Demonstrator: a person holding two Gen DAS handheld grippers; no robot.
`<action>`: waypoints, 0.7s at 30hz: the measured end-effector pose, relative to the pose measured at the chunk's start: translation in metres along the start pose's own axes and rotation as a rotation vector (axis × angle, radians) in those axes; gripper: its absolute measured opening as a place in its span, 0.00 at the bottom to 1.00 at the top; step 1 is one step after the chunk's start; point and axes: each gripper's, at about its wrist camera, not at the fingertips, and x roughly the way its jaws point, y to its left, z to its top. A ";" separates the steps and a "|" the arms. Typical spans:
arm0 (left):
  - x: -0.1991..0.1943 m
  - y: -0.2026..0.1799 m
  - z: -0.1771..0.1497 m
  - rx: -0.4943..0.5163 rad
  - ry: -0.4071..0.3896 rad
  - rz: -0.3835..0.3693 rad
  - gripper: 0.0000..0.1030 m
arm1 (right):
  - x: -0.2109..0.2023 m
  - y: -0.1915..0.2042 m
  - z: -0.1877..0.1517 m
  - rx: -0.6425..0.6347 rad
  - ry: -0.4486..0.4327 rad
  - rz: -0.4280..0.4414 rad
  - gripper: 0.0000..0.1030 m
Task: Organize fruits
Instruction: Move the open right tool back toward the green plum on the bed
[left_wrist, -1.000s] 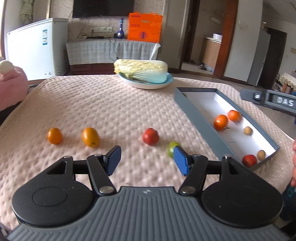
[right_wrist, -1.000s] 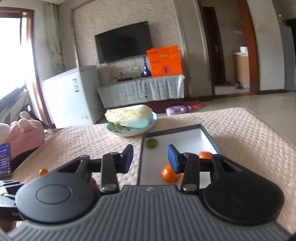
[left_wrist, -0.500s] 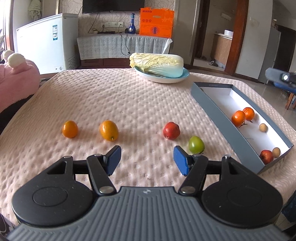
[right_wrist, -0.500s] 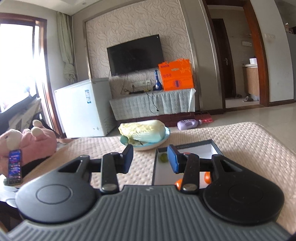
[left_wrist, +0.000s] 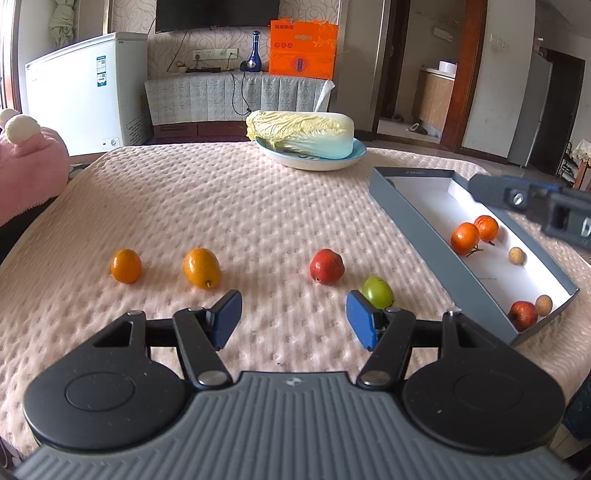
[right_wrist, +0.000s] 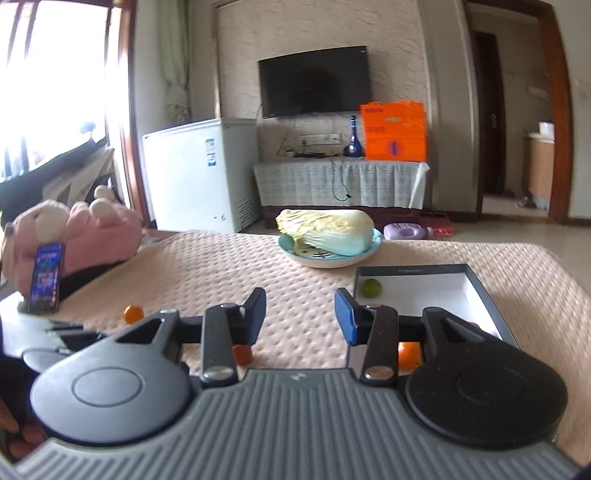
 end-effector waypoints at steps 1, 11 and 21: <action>0.000 0.001 0.000 -0.002 0.000 -0.001 0.66 | 0.002 0.002 0.000 -0.004 0.005 0.004 0.42; -0.002 0.007 0.002 -0.009 0.004 0.003 0.66 | 0.015 0.016 -0.008 -0.019 0.046 0.018 0.42; 0.000 0.009 0.003 -0.018 0.009 0.006 0.66 | 0.026 0.019 -0.013 -0.026 0.106 0.013 0.42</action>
